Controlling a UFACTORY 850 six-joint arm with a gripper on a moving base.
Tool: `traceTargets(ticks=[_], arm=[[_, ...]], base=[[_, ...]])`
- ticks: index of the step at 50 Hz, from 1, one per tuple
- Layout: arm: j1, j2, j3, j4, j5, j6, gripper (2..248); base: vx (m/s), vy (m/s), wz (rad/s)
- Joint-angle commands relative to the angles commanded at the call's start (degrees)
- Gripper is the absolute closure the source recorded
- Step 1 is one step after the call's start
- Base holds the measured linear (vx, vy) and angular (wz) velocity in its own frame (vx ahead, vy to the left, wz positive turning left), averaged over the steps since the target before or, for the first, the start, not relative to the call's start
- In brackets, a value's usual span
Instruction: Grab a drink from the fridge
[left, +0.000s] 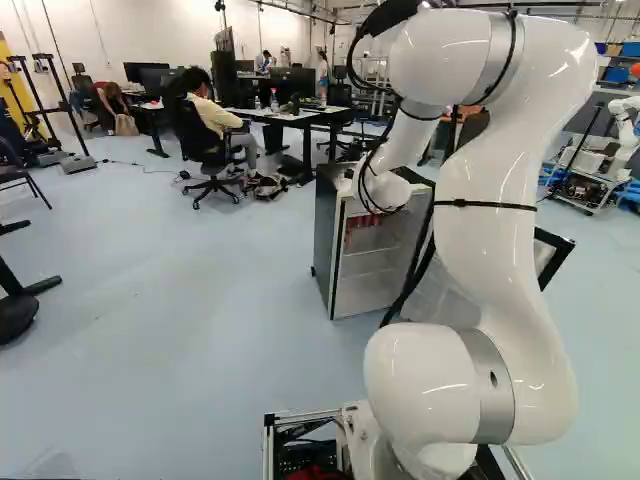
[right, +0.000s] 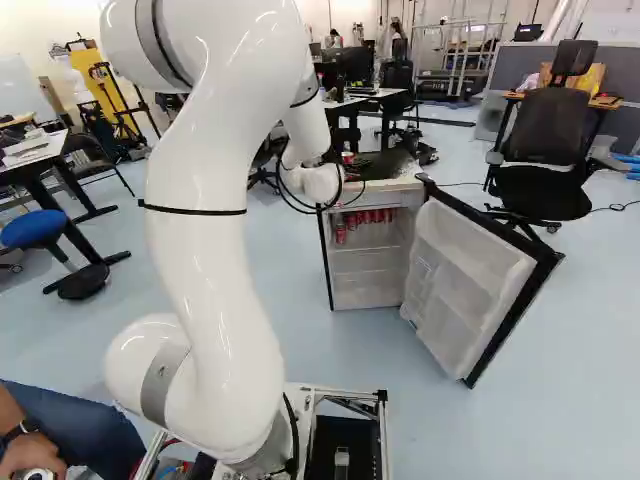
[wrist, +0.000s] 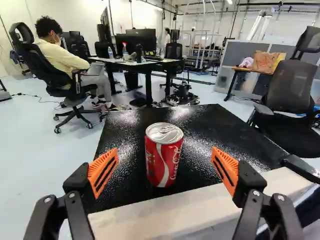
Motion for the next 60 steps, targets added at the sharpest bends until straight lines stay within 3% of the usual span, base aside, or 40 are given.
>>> traceTargets(ticks=[29, 60], arm=[[-3.3, 6.4, 6.7, 0.2, -0.4, 0.0, 3], [-8.6, 12.1, 9.2, 7.7, -11.5, 0.0, 3]], base=[[0.000, 0.000, 0.000], [0.000, 0.000, 0.000]])
